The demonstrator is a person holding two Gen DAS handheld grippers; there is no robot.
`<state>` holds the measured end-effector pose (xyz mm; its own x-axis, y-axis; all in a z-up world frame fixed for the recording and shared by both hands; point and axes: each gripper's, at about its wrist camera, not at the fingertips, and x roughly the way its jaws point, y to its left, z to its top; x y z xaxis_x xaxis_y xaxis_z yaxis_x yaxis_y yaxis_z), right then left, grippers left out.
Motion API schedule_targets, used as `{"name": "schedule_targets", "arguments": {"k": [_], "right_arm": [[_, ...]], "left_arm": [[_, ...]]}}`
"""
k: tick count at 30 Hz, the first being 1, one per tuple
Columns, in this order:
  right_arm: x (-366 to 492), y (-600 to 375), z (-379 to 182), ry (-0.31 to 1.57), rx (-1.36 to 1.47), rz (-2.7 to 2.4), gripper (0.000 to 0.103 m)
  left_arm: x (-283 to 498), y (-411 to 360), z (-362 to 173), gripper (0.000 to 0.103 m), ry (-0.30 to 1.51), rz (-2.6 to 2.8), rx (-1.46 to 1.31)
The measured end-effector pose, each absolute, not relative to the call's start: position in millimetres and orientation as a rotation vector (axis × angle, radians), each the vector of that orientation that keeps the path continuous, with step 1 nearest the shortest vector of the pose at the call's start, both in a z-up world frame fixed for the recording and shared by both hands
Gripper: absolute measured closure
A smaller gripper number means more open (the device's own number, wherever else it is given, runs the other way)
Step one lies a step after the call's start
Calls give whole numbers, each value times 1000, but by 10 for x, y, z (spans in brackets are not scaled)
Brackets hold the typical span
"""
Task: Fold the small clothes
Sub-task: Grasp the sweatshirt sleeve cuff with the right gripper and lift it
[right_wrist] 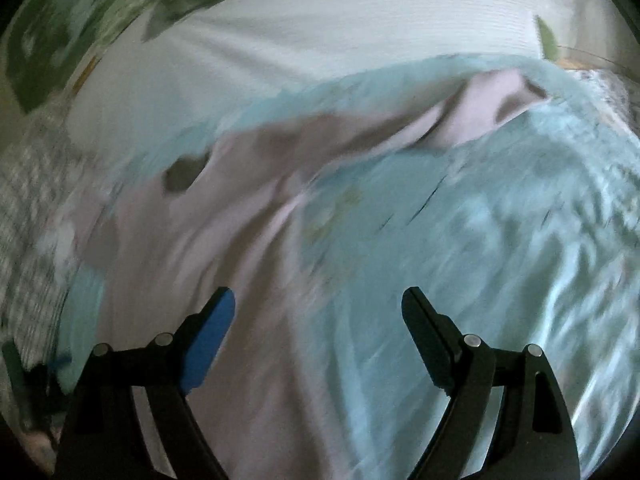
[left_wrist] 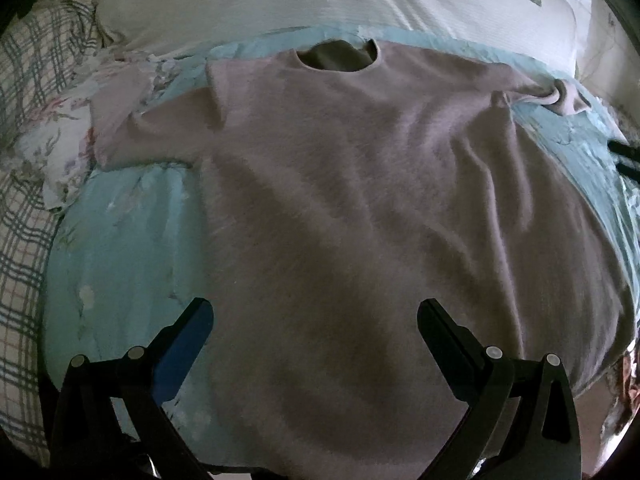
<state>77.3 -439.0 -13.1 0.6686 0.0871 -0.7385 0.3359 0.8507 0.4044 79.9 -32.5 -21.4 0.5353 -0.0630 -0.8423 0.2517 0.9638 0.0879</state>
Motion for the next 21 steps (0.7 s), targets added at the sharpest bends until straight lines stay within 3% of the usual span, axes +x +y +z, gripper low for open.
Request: {"name": "schedule_targets", "arguments": {"k": [11, 19, 20, 21], "right_arm": [[1760, -6230, -345, 731, 668, -478, 23], [2588, -6982, -685, 815, 661, -630, 25], [2649, -7040, -763, 842, 667, -636, 28], [2702, -7099, -873, 885, 671, -650, 43]], "left_arm": [[1227, -594, -417, 1, 1047, -207, 207], [1543, -720, -654, 1, 1125, -194, 195], [1571, -733, -681, 1, 1139, -194, 199], [1590, -745, -695, 1, 1148, -192, 205]]}}
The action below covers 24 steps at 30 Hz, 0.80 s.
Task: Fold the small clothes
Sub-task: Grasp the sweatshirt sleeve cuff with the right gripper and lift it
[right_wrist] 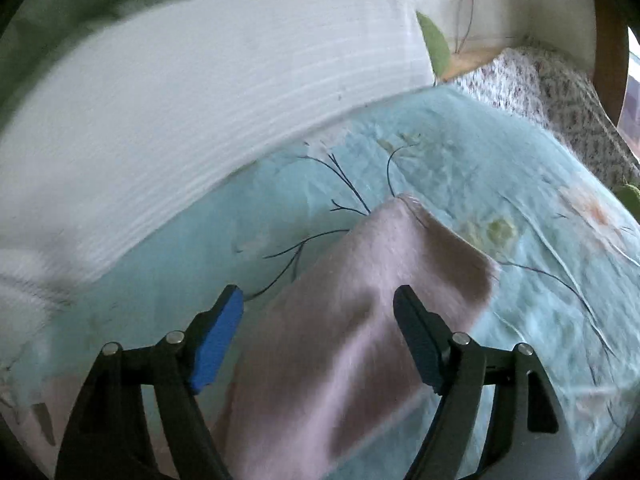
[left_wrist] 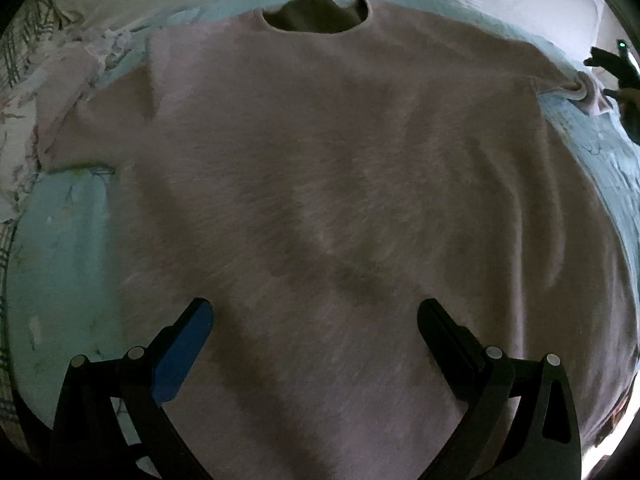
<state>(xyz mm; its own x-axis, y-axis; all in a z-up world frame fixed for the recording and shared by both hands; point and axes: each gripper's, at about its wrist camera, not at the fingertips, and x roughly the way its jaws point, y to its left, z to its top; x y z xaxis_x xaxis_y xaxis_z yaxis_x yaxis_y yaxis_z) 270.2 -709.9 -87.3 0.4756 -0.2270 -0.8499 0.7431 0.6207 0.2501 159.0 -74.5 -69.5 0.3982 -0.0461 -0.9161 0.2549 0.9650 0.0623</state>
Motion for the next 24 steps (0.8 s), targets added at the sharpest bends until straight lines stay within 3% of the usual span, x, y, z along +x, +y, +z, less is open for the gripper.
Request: {"name": "schedule_targets", "arguments": {"k": [1, 4, 5, 13, 24], "right_arm": [[2710, -7112, -933, 912, 661, -674, 62], [2657, -7062, -911, 898, 621, -678, 92], [2605, -7022, -854, 865, 643, -638, 94], [2593, -6021, -272, 715, 685, -237, 94], [3149, -3474, 13, 717, 693, 339, 94]], "left_arm": [[1606, -756, -696, 1, 1148, -191, 210], [1653, -755, -659, 1, 1131, -193, 209], [1650, -751, -650, 1, 1132, -192, 205], [1586, -661, -582, 1, 1087, -211, 143], [1520, -315, -421, 1, 1053, -227, -18]]}}
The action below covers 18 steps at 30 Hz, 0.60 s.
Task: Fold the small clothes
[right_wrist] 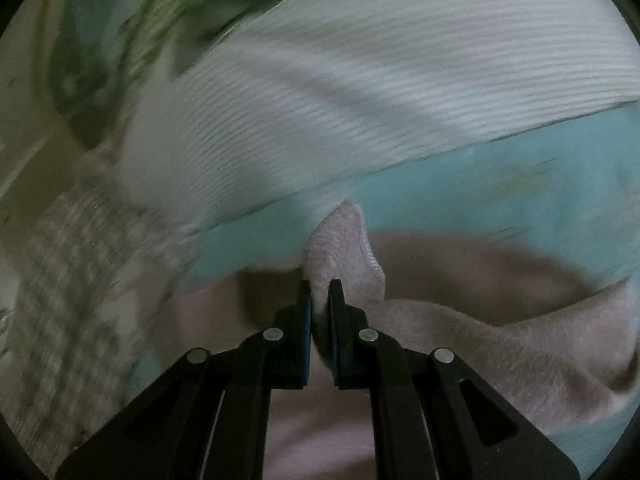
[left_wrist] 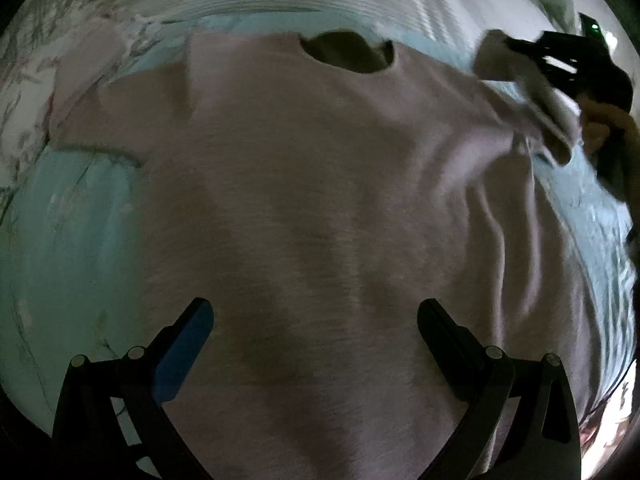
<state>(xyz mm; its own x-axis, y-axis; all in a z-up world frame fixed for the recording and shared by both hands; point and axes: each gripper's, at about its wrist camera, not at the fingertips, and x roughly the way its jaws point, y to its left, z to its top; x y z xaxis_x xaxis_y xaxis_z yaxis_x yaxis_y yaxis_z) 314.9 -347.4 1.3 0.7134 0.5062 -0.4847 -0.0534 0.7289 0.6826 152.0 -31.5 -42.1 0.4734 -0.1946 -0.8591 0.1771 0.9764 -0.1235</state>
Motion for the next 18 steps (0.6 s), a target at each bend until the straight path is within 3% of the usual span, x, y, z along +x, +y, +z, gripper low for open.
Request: {"name": "schedule_targets", "arguments": {"k": [10, 13, 14, 16, 18], "right_arm": [[3326, -1705, -361, 818, 683, 657, 94], [3327, -1467, -520, 892, 645, 685, 87], [3322, -1451, -583, 919, 660, 698, 73], [3225, -1533, -619, 920, 690, 706, 60], [3108, -1629, -584, 901, 697, 698, 60]], "left_arm": [[1519, 234, -439, 1, 1036, -211, -135], [1548, 400, -467, 1, 1035, -209, -169], [1575, 465, -460, 1, 1030, -215, -192], [1654, 524, -467, 1, 1027, -229, -222], [1778, 571, -449, 1, 1017, -255, -252]]}}
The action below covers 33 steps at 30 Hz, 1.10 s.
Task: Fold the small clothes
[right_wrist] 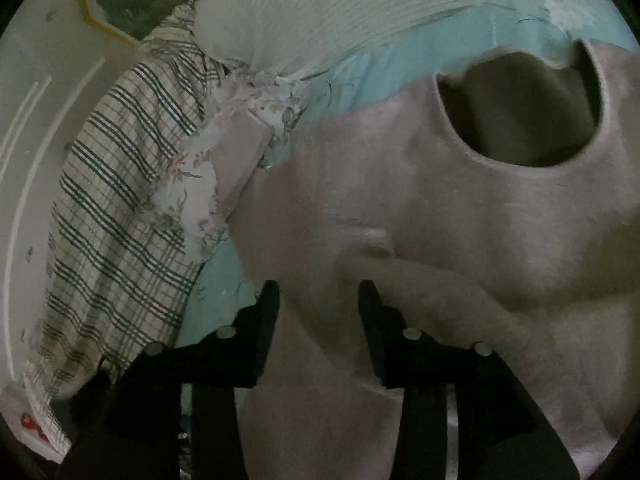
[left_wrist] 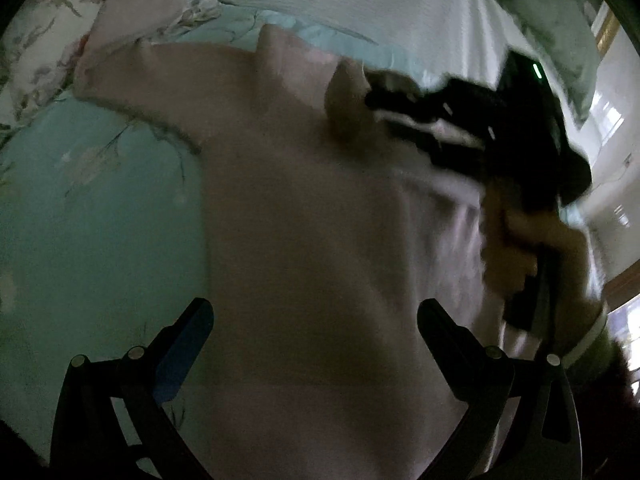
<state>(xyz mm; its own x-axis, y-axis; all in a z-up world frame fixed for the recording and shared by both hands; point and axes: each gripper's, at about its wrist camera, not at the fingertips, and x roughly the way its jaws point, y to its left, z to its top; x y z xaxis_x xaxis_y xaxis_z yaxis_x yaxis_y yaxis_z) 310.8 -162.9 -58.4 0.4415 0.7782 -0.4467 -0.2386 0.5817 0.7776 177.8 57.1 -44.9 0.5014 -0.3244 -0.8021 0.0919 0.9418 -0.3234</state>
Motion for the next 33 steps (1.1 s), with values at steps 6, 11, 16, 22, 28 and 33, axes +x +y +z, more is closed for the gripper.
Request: {"name": "schedule_targets", "arguments": {"k": [6, 11, 16, 22, 28, 33], "right_arm": [[2570, -2023, -490, 857, 737, 588, 60], [2112, -2436, -578, 847, 795, 485, 60], [1765, -2695, -607, 822, 847, 421, 60], [1623, -2863, -600, 817, 847, 373, 60], [1584, -3090, -603, 811, 812, 273, 60], [1749, -3416, -501, 783, 714, 131, 59]], "left_arm": [[2488, 624, -368, 1, 997, -347, -291], [3194, 464, -498, 4, 1046, -361, -203], [3563, 192, -743, 20, 1149, -396, -30], [3467, 126, -509, 100, 1006, -425, -15], [3347, 673, -212, 101, 843, -233, -185], [3392, 1030, -493, 101, 886, -134, -281]]}}
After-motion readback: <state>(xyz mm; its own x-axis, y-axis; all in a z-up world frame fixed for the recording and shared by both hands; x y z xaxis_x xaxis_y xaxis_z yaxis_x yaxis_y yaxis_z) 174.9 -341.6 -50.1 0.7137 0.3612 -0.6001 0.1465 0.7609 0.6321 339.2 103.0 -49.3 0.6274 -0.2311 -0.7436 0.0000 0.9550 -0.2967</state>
